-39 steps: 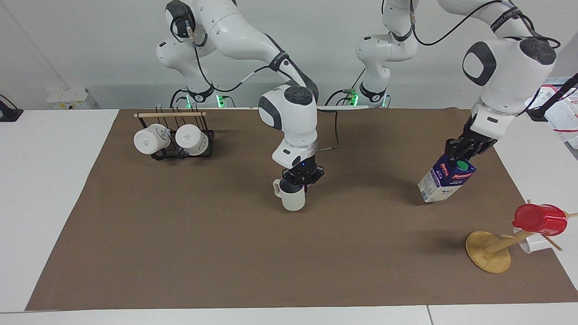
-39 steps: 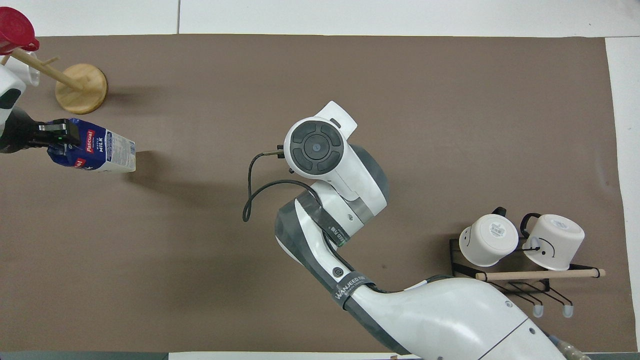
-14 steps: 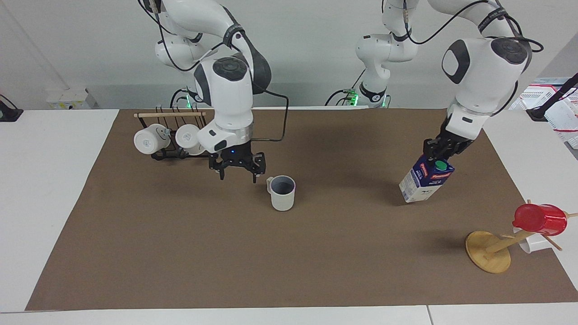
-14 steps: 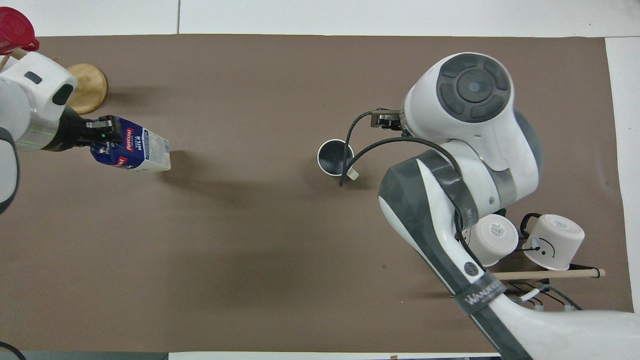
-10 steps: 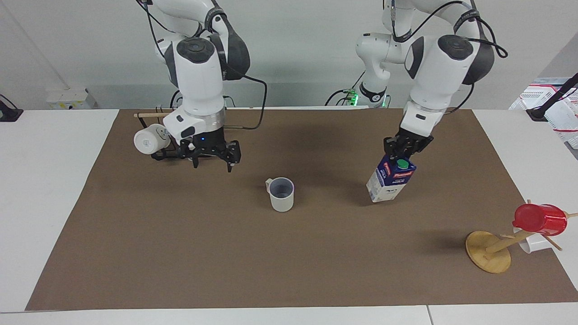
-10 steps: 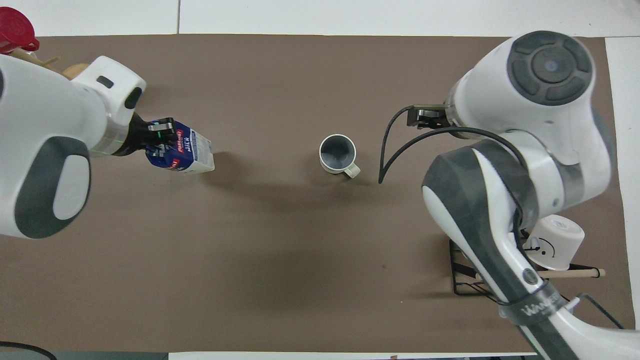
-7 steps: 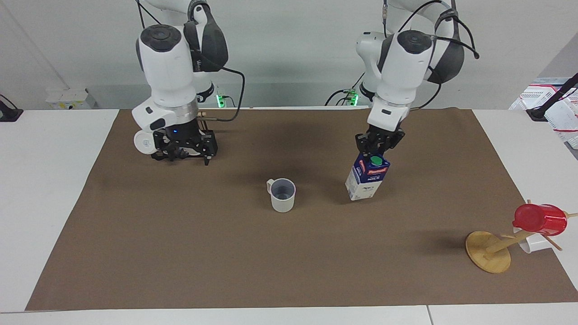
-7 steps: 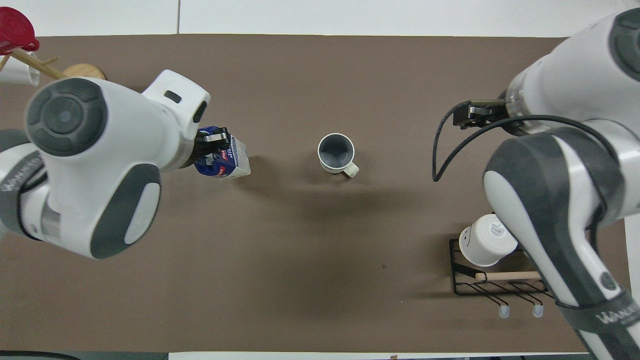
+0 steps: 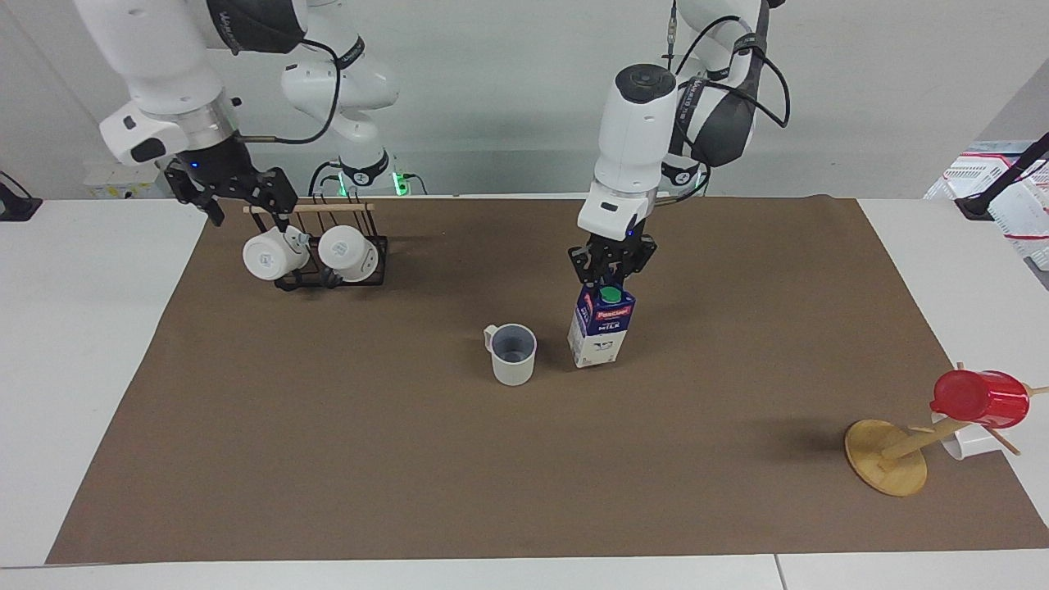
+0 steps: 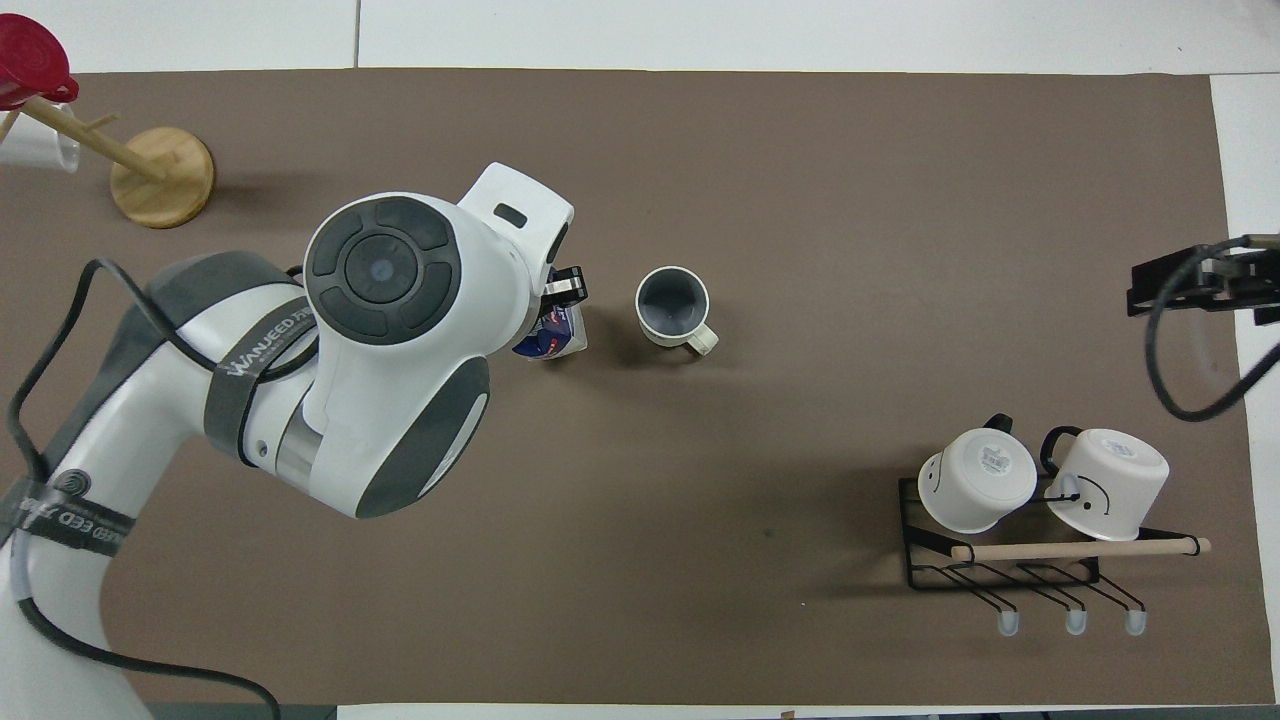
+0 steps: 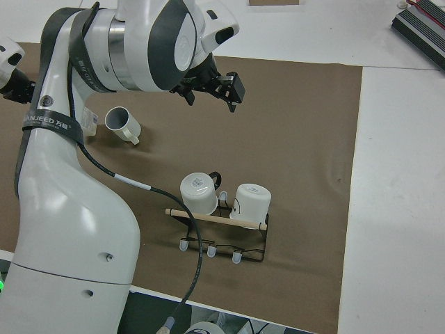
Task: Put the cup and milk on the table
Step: 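Carry the milk carton toward the mug while the right gripper withdraws, then lower the milk carton beside the mug with the left gripper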
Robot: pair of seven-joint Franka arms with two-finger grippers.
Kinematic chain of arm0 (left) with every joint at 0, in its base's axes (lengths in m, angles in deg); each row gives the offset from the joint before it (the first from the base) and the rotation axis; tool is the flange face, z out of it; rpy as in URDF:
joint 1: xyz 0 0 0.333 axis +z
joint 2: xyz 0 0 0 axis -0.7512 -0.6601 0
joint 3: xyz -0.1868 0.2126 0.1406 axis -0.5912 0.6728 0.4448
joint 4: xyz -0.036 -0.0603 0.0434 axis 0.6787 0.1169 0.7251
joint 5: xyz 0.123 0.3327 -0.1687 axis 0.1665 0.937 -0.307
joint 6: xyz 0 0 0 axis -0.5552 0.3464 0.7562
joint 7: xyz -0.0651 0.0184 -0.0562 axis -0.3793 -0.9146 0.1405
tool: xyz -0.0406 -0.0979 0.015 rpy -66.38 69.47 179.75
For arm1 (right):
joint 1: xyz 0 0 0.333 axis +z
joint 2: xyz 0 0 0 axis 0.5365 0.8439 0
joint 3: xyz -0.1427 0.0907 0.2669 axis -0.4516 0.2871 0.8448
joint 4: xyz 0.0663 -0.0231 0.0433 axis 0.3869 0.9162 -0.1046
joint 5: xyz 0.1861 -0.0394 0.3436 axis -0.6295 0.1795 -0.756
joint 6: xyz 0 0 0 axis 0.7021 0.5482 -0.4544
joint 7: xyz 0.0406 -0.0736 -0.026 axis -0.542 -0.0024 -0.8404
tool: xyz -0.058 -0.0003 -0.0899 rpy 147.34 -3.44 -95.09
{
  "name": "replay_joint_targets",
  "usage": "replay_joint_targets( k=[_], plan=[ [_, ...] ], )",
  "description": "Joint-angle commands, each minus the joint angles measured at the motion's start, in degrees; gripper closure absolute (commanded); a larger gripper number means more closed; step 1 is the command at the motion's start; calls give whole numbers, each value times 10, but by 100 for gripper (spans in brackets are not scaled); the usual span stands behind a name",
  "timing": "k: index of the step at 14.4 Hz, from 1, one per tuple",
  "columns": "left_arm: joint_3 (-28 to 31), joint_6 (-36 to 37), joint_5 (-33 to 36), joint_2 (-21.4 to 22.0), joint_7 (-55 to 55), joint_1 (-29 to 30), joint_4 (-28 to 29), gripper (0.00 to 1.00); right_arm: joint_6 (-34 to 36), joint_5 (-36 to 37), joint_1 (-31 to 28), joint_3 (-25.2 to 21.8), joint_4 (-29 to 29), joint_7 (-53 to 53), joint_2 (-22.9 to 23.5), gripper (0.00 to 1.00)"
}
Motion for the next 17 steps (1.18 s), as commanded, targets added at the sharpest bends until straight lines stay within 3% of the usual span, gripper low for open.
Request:
replay_joint_targets(
  k=[1,17],
  plan=[
    [8,-39,14,-37,-8,-21,-29,100,46,-6,-18,4,-60,-16,33,0],
    [2,-21,18,-37,8,-38,-16,100,41,-13,-17,5,-31,-14,21,0]
  ],
)
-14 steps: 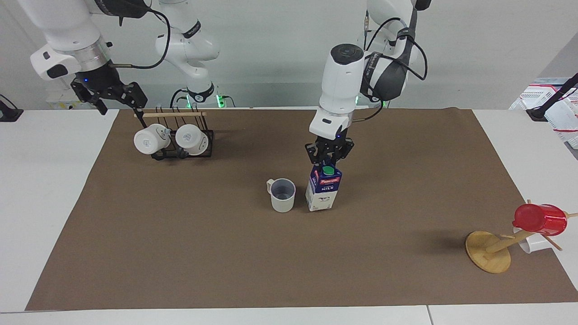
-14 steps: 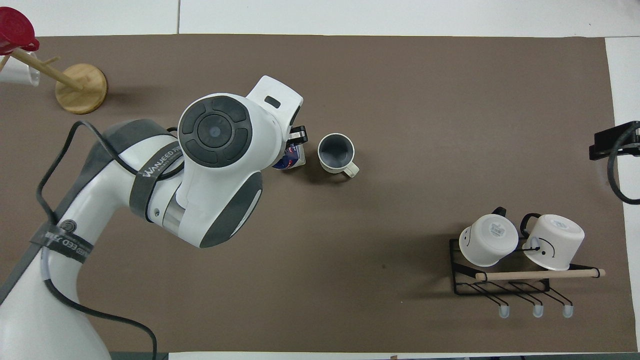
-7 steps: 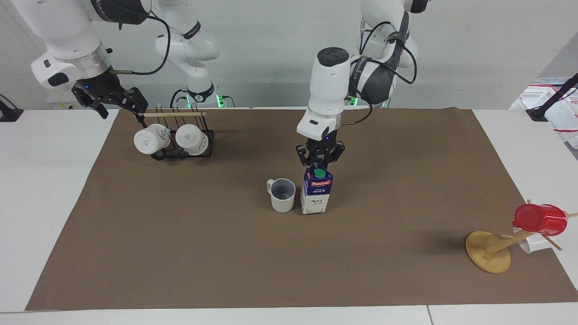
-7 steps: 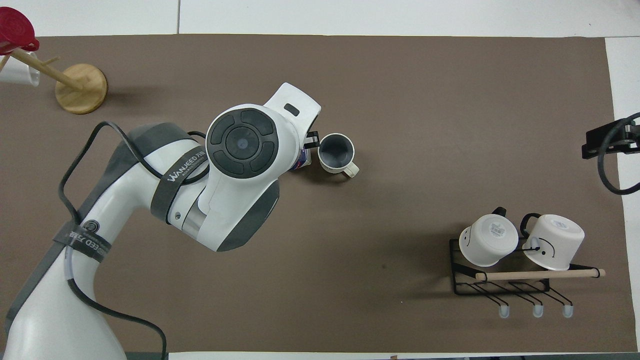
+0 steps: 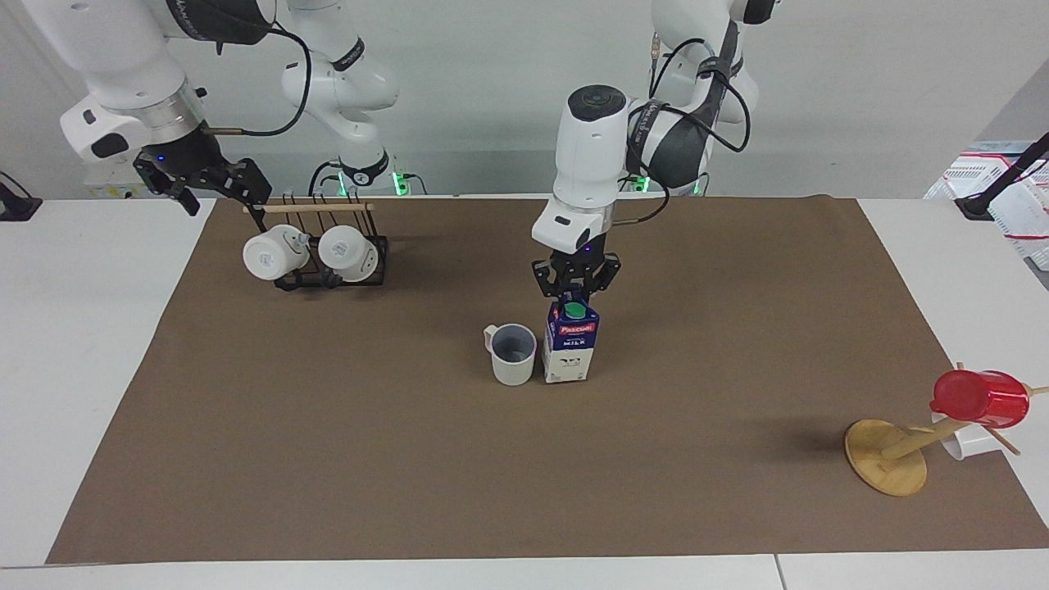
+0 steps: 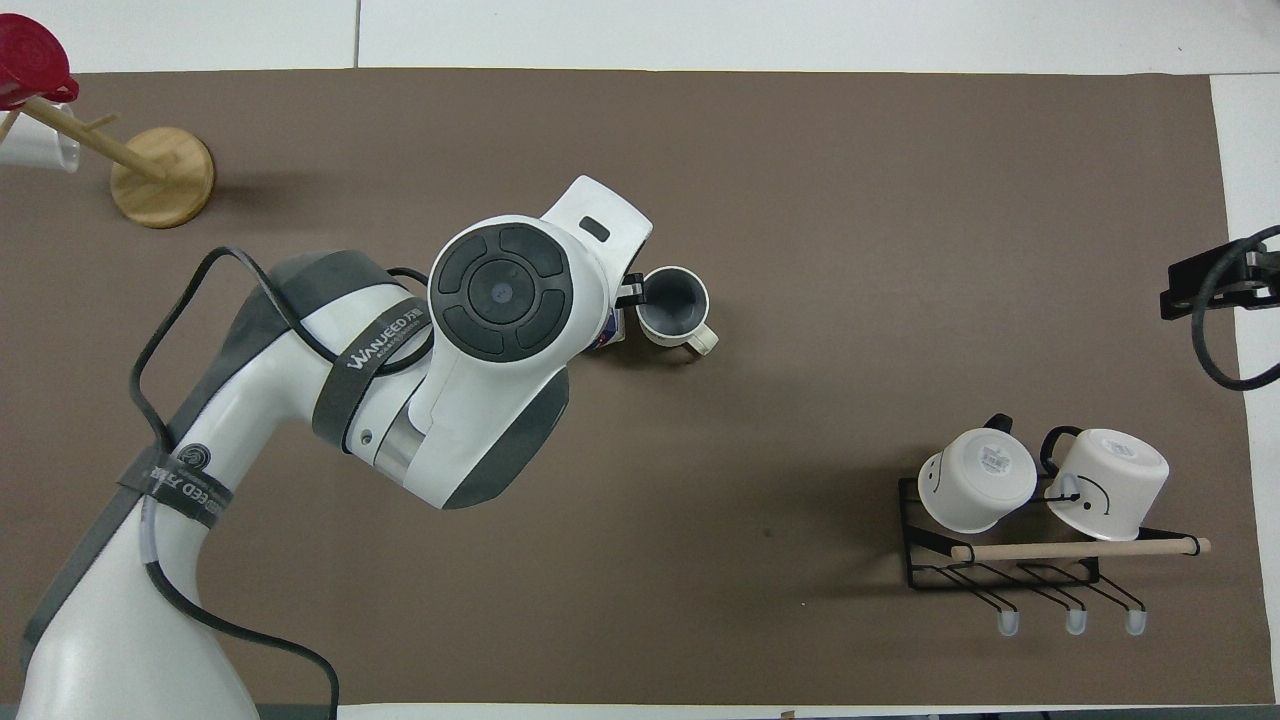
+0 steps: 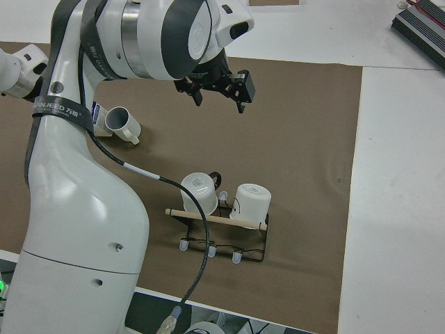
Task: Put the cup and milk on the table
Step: 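Lower the milk carton beside the mug with the left gripper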
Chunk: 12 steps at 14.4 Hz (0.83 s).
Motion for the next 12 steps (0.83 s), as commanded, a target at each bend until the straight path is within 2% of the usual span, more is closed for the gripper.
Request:
replay_joint_targets(
  k=[1,6,7,8,12],
  plan=[
    [6,8,-2,0,3,-7,2,100,4,-9,-6,4,6,-7,-6,0],
    [6,2,-2,-4,3,-8,2,100,3,-9,-6,4,6,-7,-6,0],
    [6,2,-2,-4,3,-8,2,61,3,-9,-6,4,6,-7,-6,0],
    [6,2,-1,-4,4,-8,2,1,4,-9,-6,4,6,-7,-6,0],
    [6,10,0,-2,4,-9,-1,0,4,-9,-6,4,6,-7,-6,0]
  ],
)
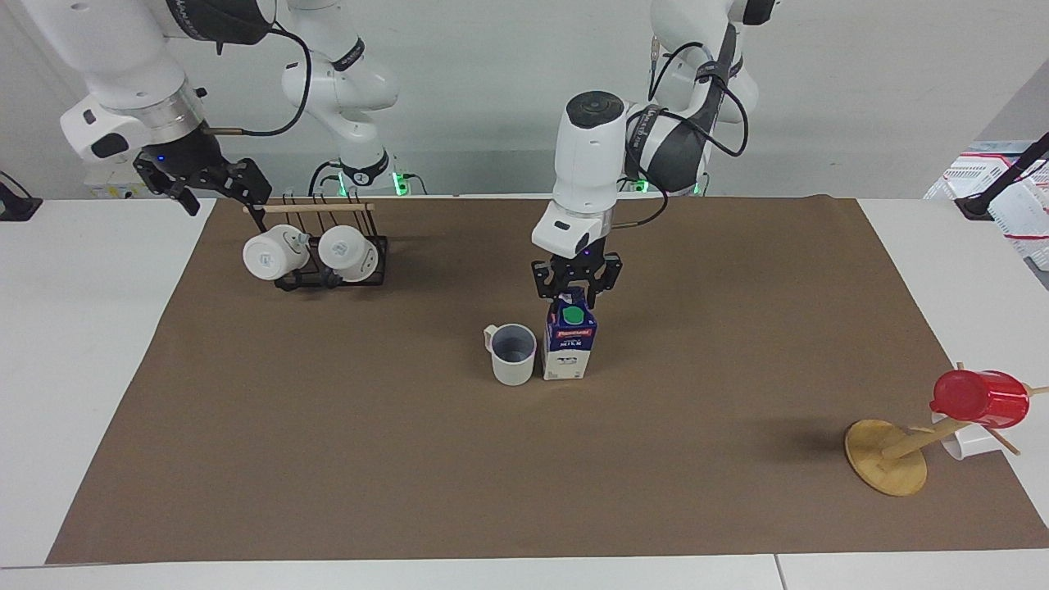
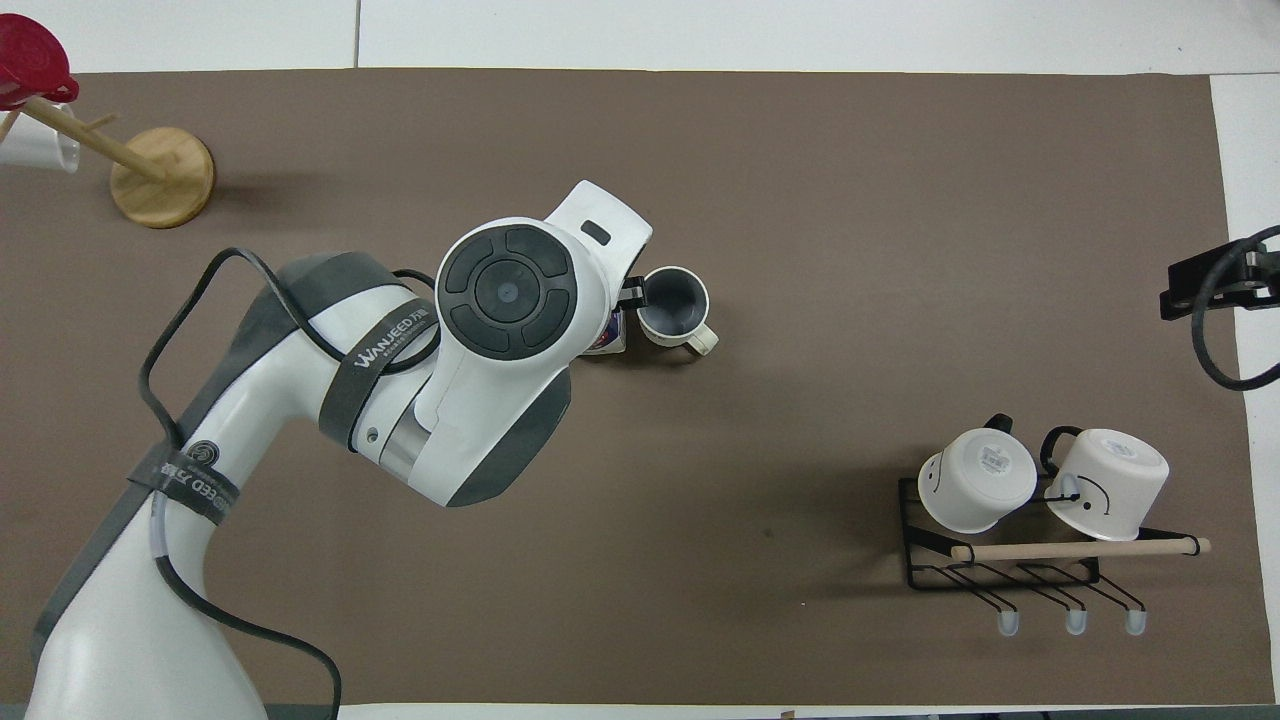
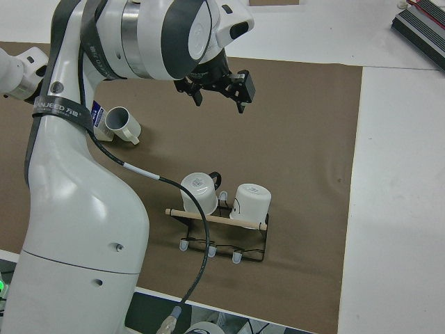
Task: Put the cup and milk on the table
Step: 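Lower the milk carton beside the mug with the left gripper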
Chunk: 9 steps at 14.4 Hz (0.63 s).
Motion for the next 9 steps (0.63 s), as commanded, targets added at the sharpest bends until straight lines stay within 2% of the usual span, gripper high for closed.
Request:
replay_joint_targets(
  k=[1,4,9],
  plan=[
    [6,12,0,4,4,-9,-6,0,4,-9,-6,4,6,-7,-6,0],
    [6,33,-3,11,4,-8,-18,0,4,-9,-6,4,6,-7,-6,0],
    [11,61,-41,60,6,9,-17,0,4,-9,-6,4,6,-7,-6,0]
  ],
)
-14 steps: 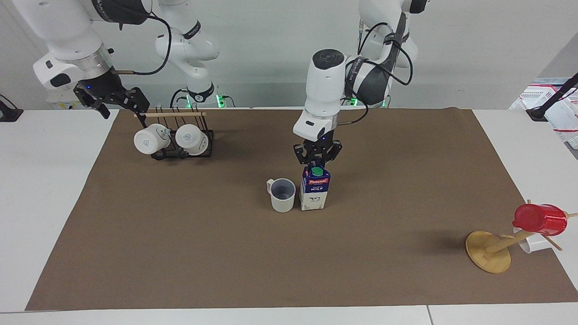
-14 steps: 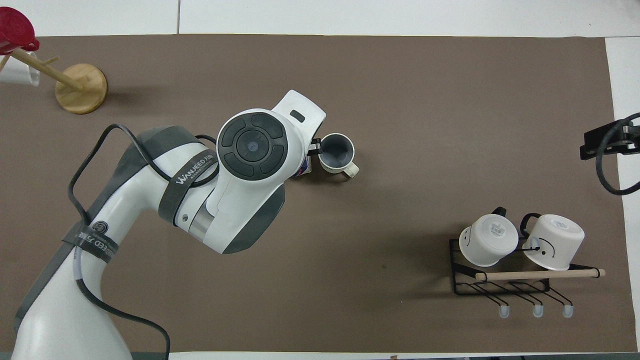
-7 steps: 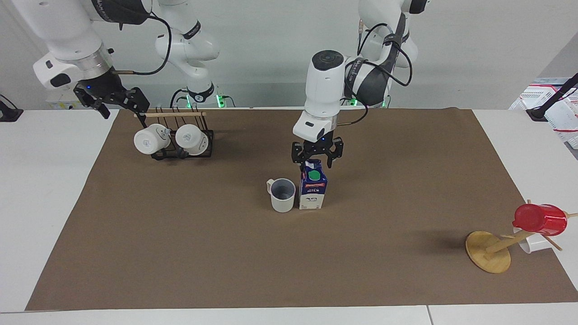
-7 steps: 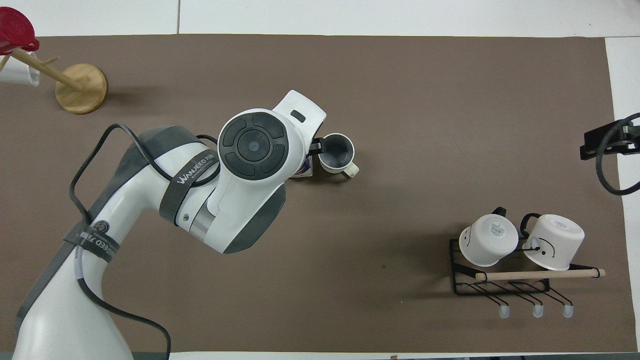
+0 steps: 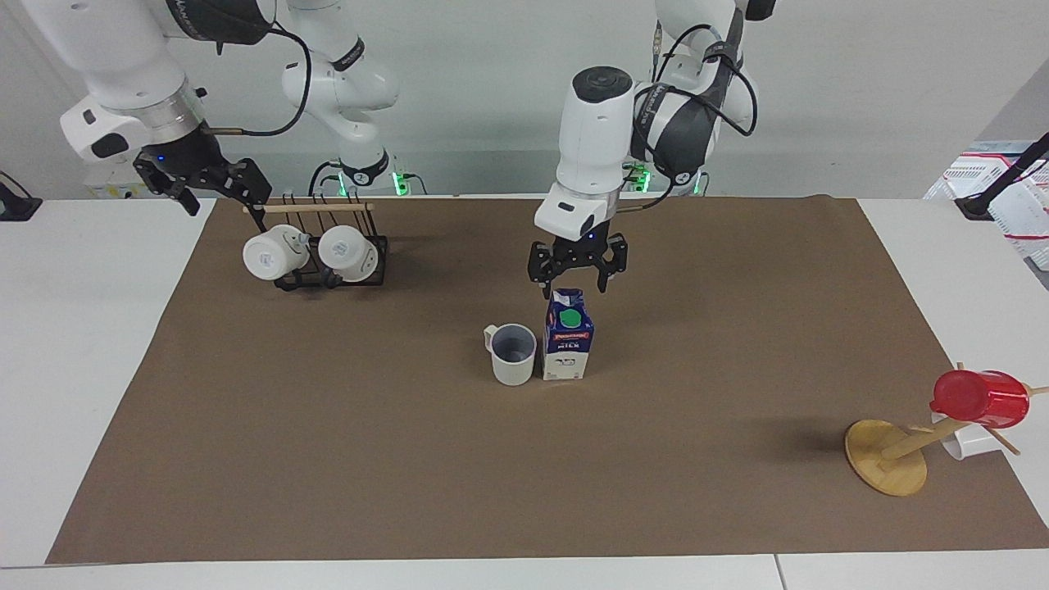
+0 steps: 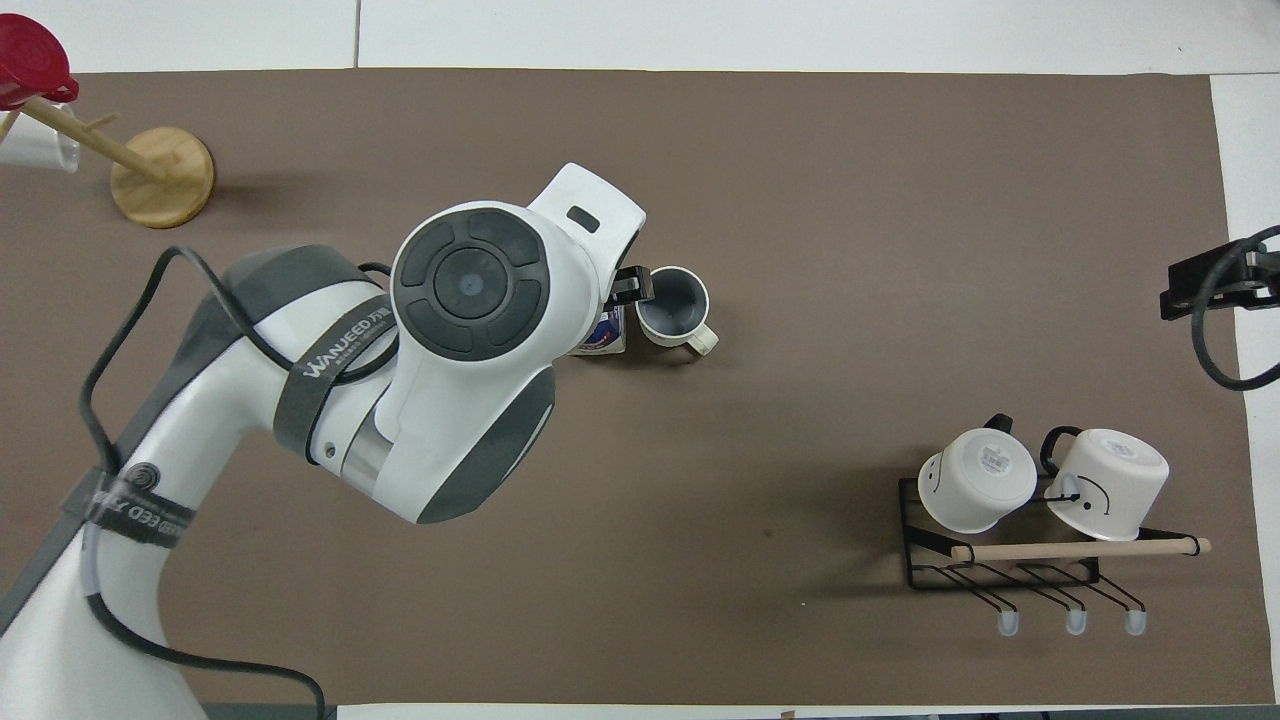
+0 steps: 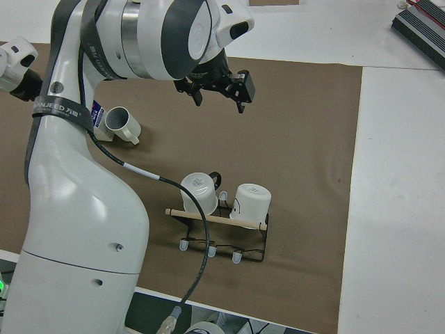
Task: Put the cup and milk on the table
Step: 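Open the left gripper and withdraw it from the carton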
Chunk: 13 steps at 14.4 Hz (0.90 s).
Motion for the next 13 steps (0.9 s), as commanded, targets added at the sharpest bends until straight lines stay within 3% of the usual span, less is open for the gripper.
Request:
replay_joint_targets(
  k=[1,13],
  plan=[
    [8,27,-17,34,12,17,12,0,4,-9,-6,4,6,-7,-6,0],
    [10,125,-18,93,346,267,48,0,4,-9,-6,4,6,-7,-6,0]
  ],
)
